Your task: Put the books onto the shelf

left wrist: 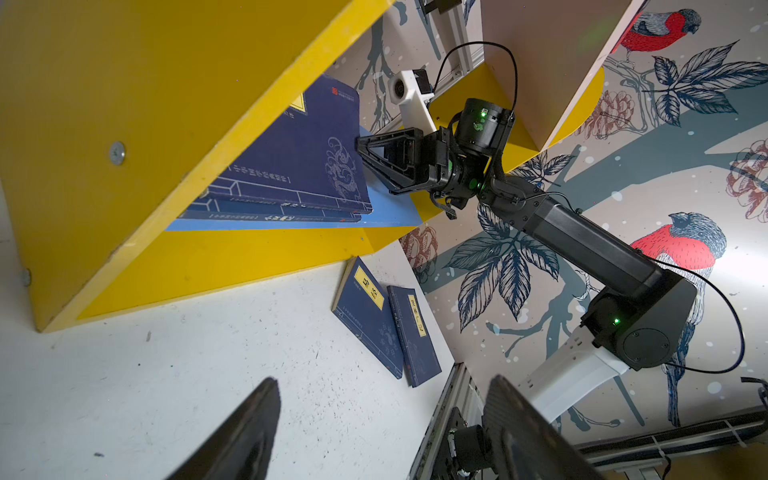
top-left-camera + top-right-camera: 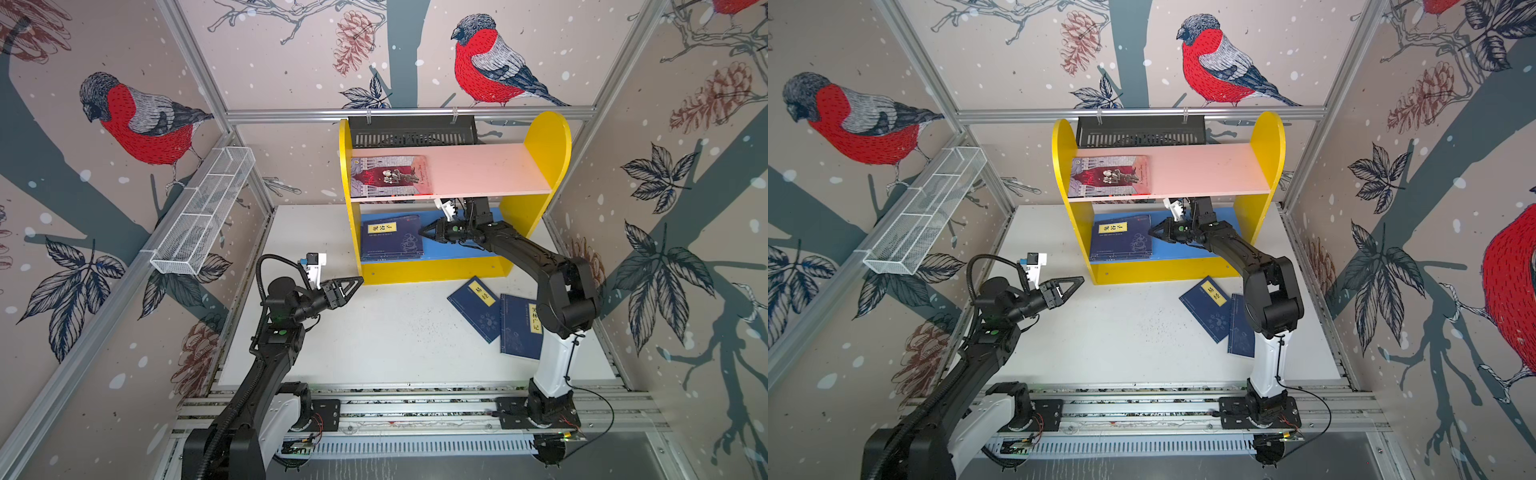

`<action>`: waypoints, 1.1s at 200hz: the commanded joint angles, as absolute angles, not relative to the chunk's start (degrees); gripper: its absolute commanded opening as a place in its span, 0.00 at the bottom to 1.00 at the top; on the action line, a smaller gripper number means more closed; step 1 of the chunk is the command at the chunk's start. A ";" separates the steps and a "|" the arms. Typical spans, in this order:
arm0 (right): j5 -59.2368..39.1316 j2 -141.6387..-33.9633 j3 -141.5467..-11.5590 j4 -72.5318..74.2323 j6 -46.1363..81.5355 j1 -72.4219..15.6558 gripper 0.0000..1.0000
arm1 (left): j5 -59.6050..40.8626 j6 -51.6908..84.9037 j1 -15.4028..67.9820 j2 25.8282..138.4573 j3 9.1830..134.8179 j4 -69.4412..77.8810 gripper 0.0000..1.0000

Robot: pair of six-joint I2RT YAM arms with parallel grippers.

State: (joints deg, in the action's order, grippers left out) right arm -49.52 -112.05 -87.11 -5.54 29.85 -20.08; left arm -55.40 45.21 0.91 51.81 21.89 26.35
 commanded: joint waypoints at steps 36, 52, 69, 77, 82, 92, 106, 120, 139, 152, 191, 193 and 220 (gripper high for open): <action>-51.21 -112.23 -88.13 -5.49 28.30 -20.74 0.01 | -55.90 45.54 0.79 51.59 21.80 27.86 0.79; -50.97 -112.37 -88.24 -5.56 28.48 -20.84 0.00 | -55.94 45.60 0.66 51.50 21.80 27.86 0.79; -50.56 -112.41 -88.24 -5.49 28.65 -20.92 0.01 | -55.81 45.53 0.63 51.34 21.77 27.86 0.79; -50.37 -112.41 -88.24 -5.45 28.87 -20.97 0.01 | -55.81 45.58 0.67 51.27 21.71 27.94 0.79; -50.33 -112.41 -88.17 -5.40 29.00 -20.98 0.00 | -55.81 45.54 0.68 51.26 21.71 27.95 0.79; -50.36 -112.40 -87.98 -4.96 29.31 -21.01 0.01 | -55.73 45.58 0.66 51.33 21.68 27.95 0.79; -50.16 -112.49 -87.98 -5.02 29.43 -21.20 0.00 | -55.66 45.60 0.66 51.27 21.63 27.89 0.79; -49.85 -112.50 -87.89 -5.06 29.53 -21.18 0.00 | -55.49 45.46 0.70 51.32 21.62 27.77 0.79; -49.50 -112.50 -87.63 -4.94 29.70 -21.27 0.01 | -55.45 45.36 0.70 51.23 21.69 27.69 0.79; -49.32 -112.50 -87.41 -4.91 29.88 -21.31 0.01 | -55.38 45.37 0.70 51.24 21.62 27.69 0.79; -47.48 -112.24 -87.19 -5.31 29.98 -21.27 0.21 | -54.83 45.03 0.57 51.11 21.68 27.44 0.78; -47.29 -112.13 -87.19 -5.35 29.97 -21.27 0.24 | -54.73 44.96 0.63 51.10 21.70 27.36 0.78; -45.00 -110.95 -86.50 -5.48 29.80 -21.19 0.42 | -52.16 41.52 0.61 51.18 22.96 23.03 0.78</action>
State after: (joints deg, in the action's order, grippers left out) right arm -47.57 -112.18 -86.87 -5.80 30.04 -21.19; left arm -54.72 44.99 0.75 51.27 21.82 26.02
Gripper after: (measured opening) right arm 0.364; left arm 0.784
